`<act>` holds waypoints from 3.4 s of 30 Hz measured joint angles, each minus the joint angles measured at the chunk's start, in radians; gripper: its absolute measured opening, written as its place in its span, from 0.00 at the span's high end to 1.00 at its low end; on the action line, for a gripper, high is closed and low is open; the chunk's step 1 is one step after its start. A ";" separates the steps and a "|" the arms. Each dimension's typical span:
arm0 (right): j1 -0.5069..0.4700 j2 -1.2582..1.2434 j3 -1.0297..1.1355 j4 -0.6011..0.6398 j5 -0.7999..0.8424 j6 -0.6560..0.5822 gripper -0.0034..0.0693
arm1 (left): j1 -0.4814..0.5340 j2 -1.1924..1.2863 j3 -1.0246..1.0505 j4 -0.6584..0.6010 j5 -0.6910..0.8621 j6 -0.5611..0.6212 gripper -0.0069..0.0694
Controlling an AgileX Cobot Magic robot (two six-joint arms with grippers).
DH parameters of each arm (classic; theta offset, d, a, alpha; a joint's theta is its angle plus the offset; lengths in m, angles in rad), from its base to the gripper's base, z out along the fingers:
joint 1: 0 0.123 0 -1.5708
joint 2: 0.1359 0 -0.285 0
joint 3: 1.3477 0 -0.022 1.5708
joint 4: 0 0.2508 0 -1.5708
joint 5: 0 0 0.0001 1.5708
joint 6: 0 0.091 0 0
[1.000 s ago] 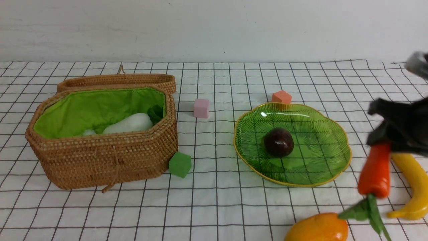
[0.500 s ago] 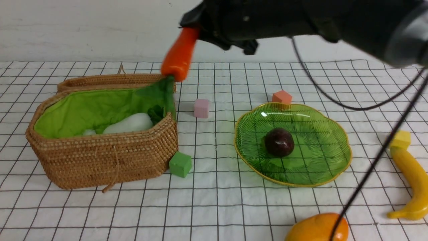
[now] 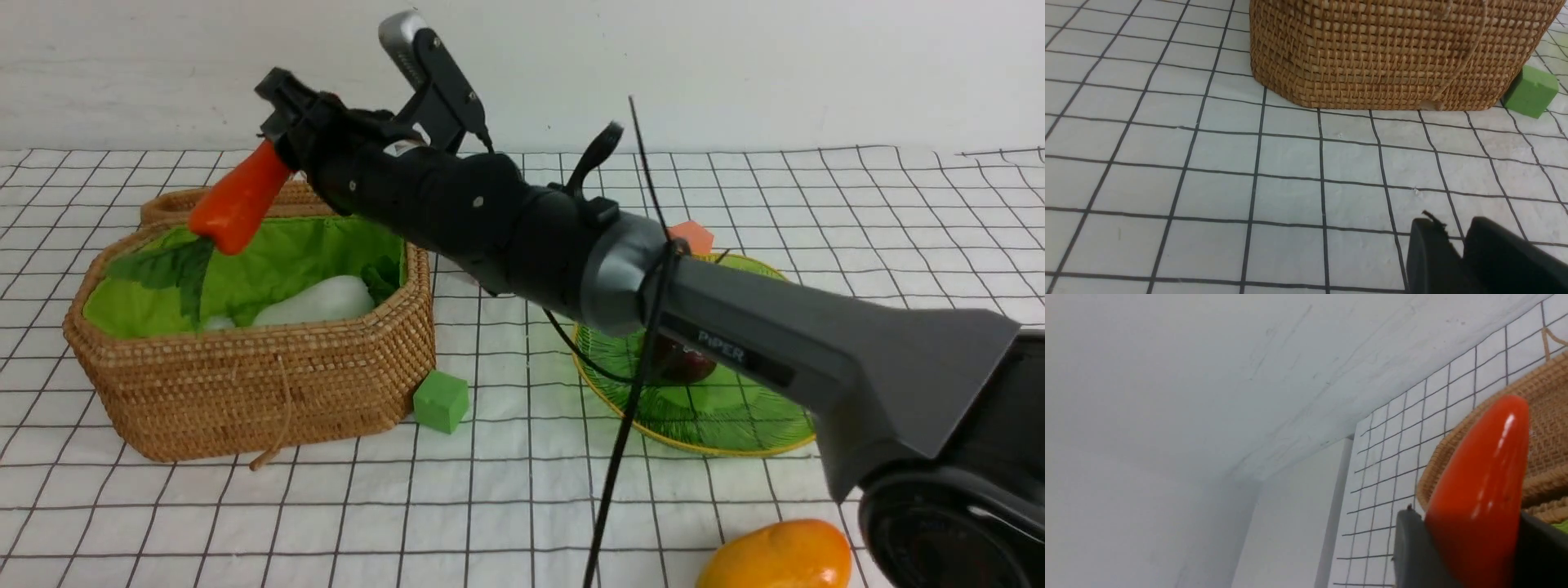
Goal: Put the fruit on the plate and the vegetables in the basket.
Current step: Use the right arm to grab a carrot and put it into the left basket, then use the right arm to grab a banana and put it into the right plate
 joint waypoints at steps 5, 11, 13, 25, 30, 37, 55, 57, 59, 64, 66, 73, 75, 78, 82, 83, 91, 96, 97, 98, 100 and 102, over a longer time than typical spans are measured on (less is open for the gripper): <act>0.001 0.012 0.000 0.000 -0.011 -0.025 0.24 | 0.000 0.000 0.000 0.000 0.000 0.000 0.73; 0.001 0.011 0.000 0.000 -0.016 -0.110 0.03 | 0.000 0.000 0.000 0.000 0.000 0.000 0.73; 0.001 0.004 0.000 -0.009 -0.014 -0.173 0.04 | 0.000 0.000 0.000 0.001 0.000 0.000 0.72; -0.014 -0.275 -0.004 -0.415 0.724 -0.681 0.36 | 0.000 0.000 0.000 0.000 0.000 0.000 0.70; -0.068 -0.382 -0.009 -0.750 1.027 -0.425 0.30 | 0.000 0.000 0.000 0.000 0.000 0.000 0.69; -0.243 -0.548 0.083 -1.246 1.331 -0.074 0.09 | 0.000 0.000 0.000 0.000 0.000 0.000 0.69; -0.990 -0.483 0.677 -1.027 0.997 0.052 0.13 | 0.000 0.000 0.000 0.002 0.000 0.000 0.67; -1.001 -0.441 0.683 -1.023 0.973 0.052 0.15 | 0.000 0.000 0.000 0.003 0.000 0.000 0.67; -1.003 -0.416 0.685 -1.023 0.966 0.052 0.16 | 0.000 0.000 0.000 0.003 0.000 0.000 0.67; -1.003 -0.314 0.688 -1.000 0.956 0.028 0.30 | 0.000 0.000 0.000 0.003 0.000 0.000 0.66; -1.003 -0.309 0.683 -0.982 0.964 0.025 0.46 | 0.000 0.000 0.000 0.003 0.000 0.000 0.66; -1.003 -0.324 0.561 -0.927 1.119 0.021 0.51 | 0.000 0.000 0.000 0.001 0.000 0.000 0.65; -0.992 -0.357 0.506 -0.859 1.162 -0.024 0.51 | 0.000 0.000 0.000 0.001 0.000 0.000 0.65; -0.944 -0.388 0.450 -0.728 1.164 -0.143 0.51 | 0.000 0.000 0.000 0.001 0.000 0.000 0.65; -0.846 -0.383 0.434 -0.597 1.068 -0.239 0.51 | 0.000 0.000 0.000 0.000 0.000 0.000 0.64; -0.819 -0.373 0.434 -0.582 1.031 -0.246 0.51 | 0.000 0.000 0.000 0.000 0.000 0.000 0.64; -0.732 -0.240 0.432 -0.627 0.897 -0.163 0.51 | 0.000 0.000 0.000 0.002 0.000 0.000 0.64; -0.735 -0.219 0.431 -0.643 0.904 -0.112 0.32 | 0.000 0.000 0.000 0.003 0.000 0.000 0.63; -0.735 -0.219 0.428 -0.643 0.914 -0.112 0.26 | 0.000 0.000 0.000 0.003 0.000 0.000 0.63; -0.735 -0.219 0.423 -0.642 0.931 -0.112 0.18 | 0.000 0.000 0.000 0.003 0.000 0.000 0.62; -0.735 -0.222 0.408 -0.654 0.967 -0.112 0.10 | 0.000 0.000 0.000 0.003 0.000 0.000 0.62; -0.735 -0.237 0.395 -0.672 1.014 -0.124 0.06 | 0.000 0.000 0.000 0.003 0.000 0.000 0.62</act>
